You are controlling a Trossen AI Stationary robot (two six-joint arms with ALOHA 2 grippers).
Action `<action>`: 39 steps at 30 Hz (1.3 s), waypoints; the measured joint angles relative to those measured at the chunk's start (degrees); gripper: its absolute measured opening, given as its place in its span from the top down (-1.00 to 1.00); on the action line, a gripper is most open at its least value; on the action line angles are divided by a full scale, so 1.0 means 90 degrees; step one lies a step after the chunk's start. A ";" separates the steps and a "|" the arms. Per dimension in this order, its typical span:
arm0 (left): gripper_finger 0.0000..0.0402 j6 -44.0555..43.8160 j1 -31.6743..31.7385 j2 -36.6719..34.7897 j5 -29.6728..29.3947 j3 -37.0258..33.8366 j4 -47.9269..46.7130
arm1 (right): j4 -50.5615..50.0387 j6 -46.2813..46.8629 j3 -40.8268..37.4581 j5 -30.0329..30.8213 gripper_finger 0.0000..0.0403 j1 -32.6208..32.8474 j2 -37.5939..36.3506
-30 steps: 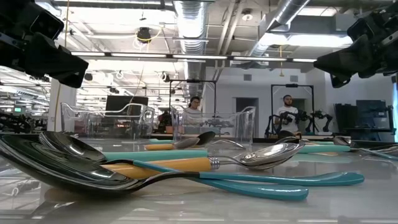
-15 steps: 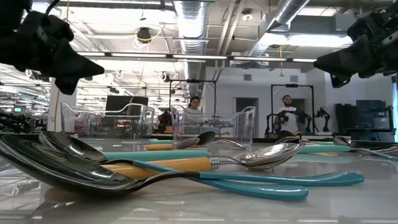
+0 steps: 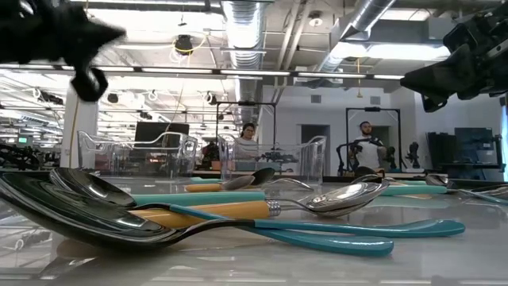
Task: Sort silverware by color (type)
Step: Put the blue spoon into the bottom transparent bin
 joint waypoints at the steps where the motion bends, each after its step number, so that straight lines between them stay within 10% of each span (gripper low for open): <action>1: 0.98 0.0005 0.0005 0.0000 -0.0145 0.0002 0.0346 | 0.0000 0.0000 0.0001 0.0001 0.57 -0.0002 -0.0002; 9: 0.98 0.1988 0.0092 0.0533 -0.1379 0.0428 0.1517 | 0.0821 -0.0010 -0.0013 0.0091 0.57 0.0004 -0.0005; 18: 0.98 0.4599 0.1130 0.2689 -0.1047 0.2382 0.0197 | 0.1593 0.1280 0.0633 0.1424 0.57 -0.0198 0.0832; 25: 0.85 0.4641 0.2178 0.3713 -0.0021 0.3340 -0.1758 | -0.0955 0.2839 0.2777 0.1394 0.57 -0.0079 0.3064; 33: 0.33 0.4858 0.2435 0.3835 0.0564 0.3417 -0.1983 | -0.5136 0.7032 0.5064 0.0977 0.57 0.0285 0.5453; 39: -0.10 0.4707 0.2435 0.3880 0.0406 0.3421 -0.1698 | -0.5644 0.7922 0.5505 0.0159 0.55 0.0334 0.6616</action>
